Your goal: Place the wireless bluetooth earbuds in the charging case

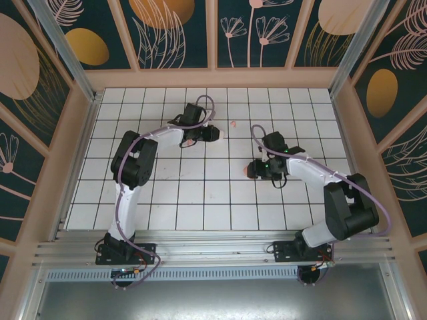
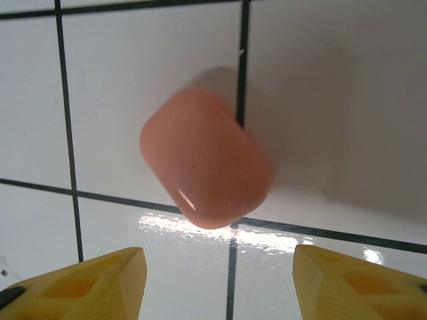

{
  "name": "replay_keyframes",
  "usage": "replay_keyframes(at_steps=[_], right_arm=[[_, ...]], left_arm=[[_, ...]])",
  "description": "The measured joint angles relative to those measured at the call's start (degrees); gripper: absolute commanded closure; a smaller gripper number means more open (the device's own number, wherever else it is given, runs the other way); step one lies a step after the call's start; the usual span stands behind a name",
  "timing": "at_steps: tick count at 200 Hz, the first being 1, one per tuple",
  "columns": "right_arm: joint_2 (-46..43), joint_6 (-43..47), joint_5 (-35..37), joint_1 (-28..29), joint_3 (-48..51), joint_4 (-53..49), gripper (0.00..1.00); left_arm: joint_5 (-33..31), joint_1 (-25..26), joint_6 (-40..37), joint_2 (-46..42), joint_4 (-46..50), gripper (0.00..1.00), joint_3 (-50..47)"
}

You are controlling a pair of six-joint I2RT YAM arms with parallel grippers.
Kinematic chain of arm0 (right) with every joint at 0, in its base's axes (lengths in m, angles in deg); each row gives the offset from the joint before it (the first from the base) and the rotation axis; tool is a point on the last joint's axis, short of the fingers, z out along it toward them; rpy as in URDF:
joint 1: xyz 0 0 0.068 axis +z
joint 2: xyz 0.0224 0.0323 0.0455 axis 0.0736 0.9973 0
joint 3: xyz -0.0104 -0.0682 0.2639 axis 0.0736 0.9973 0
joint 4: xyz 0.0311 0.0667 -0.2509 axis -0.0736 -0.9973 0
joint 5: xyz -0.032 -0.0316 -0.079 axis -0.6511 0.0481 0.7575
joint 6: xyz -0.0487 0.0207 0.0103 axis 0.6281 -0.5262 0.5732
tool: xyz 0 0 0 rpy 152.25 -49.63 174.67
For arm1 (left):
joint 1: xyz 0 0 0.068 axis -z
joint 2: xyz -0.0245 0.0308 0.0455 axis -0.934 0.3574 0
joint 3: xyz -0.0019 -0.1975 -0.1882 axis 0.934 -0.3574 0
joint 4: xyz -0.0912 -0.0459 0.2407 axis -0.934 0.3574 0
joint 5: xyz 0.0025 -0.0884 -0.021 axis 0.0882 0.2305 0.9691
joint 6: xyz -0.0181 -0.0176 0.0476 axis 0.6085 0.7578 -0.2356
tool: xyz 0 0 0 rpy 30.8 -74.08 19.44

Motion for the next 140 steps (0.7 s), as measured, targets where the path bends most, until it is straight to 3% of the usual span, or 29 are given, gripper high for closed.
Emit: replay_keyframes(at_steps=[59,105,140], right_arm=[[2.47,1.44,2.03,0.83,-1.07,-0.50,0.40],[2.71,2.97,3.98,0.83,-3.50,-2.27,0.40],[4.81,4.35,5.03,1.01,-6.51,-3.72,0.39]], left_arm=[[-5.73,-0.13,-3.65,0.00,5.57,0.47,3.19],[-11.65,-0.13,-7.67,-1.49,9.62,0.42,4.39],[-14.62,-0.13,-9.49,-7.63,10.01,0.42,0.72]])
